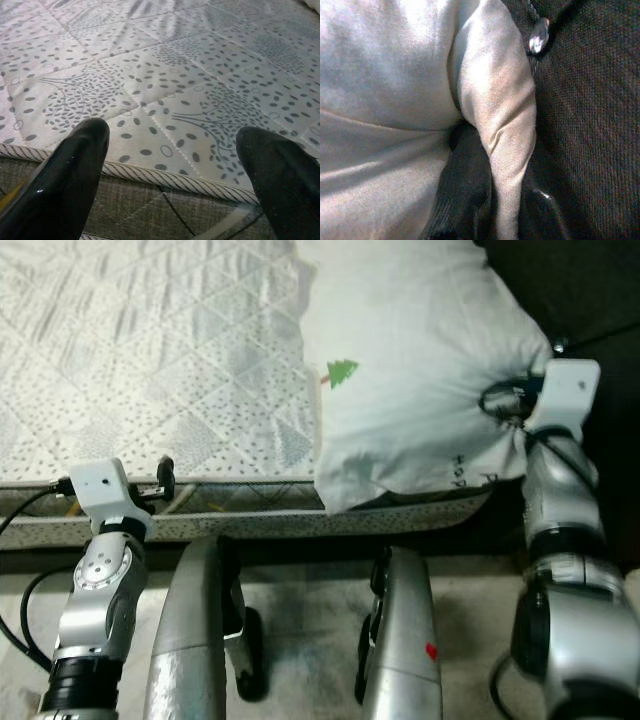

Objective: Clean up the room

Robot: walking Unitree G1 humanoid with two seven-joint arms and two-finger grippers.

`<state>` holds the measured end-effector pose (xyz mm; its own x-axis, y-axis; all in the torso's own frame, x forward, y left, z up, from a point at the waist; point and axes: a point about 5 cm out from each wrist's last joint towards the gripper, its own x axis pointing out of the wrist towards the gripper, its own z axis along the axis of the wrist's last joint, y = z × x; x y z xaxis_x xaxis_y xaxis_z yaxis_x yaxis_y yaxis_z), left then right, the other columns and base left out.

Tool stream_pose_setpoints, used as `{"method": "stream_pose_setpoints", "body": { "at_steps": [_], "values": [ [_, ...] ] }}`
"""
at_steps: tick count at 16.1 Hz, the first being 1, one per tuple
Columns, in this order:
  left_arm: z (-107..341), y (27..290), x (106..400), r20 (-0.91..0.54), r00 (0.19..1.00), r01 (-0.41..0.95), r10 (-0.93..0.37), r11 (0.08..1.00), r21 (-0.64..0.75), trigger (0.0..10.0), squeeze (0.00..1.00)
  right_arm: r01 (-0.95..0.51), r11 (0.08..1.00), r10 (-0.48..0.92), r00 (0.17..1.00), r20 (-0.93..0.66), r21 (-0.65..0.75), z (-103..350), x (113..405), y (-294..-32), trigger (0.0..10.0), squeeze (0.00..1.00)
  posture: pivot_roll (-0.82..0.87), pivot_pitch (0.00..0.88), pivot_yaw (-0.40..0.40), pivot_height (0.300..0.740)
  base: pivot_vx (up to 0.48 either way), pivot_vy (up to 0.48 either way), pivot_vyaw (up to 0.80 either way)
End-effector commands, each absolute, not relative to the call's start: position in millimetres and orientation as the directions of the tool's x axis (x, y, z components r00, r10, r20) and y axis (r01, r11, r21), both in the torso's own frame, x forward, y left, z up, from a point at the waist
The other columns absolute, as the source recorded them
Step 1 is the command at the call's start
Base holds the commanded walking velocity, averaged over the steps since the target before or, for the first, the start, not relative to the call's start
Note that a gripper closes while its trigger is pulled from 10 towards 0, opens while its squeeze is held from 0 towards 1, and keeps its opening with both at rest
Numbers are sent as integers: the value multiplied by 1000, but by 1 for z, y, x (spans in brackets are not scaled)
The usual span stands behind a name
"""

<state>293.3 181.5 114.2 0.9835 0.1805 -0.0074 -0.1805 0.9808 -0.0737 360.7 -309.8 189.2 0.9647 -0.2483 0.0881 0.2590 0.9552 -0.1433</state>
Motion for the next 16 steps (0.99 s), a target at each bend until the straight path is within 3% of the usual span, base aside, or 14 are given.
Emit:
{"method": "stream_pose_setpoints", "body": {
  "at_steps": [1, 7, 9, 11, 13, 16],
  "values": [
    [108, 183, 291, -25, 983, -184, 183, 981, -61, 10000, 0, 316, 943, -301, 944, 134, -107, 188, 350, -320, 0, 0, 51, 165, 28, 498, 0, 0, 0],
    [110, 180, 296, -20, 985, -173, 172, 983, -63, 10000, 0, 244, 967, -235, 966, 105, -75, 159, 336, -290, 0, 0, 50, 157, 30, 498, 0, 0, 0],
    [109, 180, 296, -20, 985, -173, 172, 983, -66, 10000, 0, 202, 977, -196, 977, 81, -66, 154, 341, -270, 10000, 0, 57, 150, 27, 498, 0, 0, 0],
    [109, 179, 296, -21, 985, -172, 171, 983, -70, 10000, 0, 165, 986, -160, 982, 104, -37, 156, 343, -254, 10000, 1000, 60, 144, 24, 498, 0, 0, 0],
    [109, 180, 297, -22, 985, -174, 173, 982, -73, 10000, 0, 159, 986, -152, 980, 129, -49, 156, 344, -241, 10000, 1000, 62, 135, 22, 498, 0, 0, 0],
    [110, 179, 299, -20, 984, -176, 175, 981, -78, 10000, 0, 213, 972, -194, 964, 182, -95, 164, 342, -240, 10000, 1000, 58, 130, 24, 498, 0, 0, 0]
  ]
}}
